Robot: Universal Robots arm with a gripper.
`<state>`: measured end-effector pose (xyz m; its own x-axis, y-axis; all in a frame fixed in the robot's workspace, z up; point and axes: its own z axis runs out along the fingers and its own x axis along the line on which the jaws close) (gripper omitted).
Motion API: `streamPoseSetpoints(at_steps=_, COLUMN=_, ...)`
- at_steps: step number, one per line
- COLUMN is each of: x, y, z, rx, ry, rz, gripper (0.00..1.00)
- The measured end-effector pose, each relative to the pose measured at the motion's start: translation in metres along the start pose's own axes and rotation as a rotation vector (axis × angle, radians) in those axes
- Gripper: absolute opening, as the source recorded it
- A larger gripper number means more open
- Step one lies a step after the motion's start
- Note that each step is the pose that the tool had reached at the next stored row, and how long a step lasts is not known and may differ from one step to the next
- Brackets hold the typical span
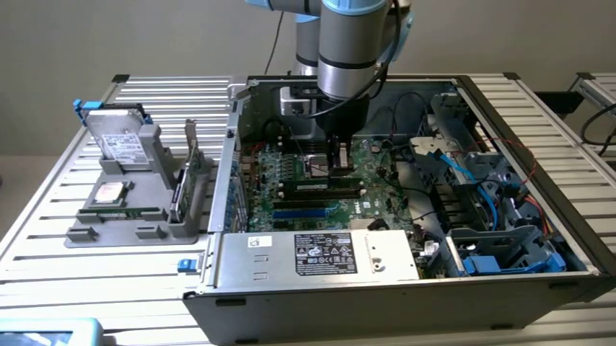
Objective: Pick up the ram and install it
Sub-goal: 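Insert the ram into the slot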
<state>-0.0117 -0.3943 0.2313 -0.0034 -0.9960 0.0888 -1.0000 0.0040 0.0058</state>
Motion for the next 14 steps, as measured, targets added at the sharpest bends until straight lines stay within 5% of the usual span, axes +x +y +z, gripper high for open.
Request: streamPoseSetpoints(at_steps=14, x=0.0016, y=0.0000, z=0.0002, rx=-0.0002, ry=0.0000, rz=0.001, gripper=0.13)
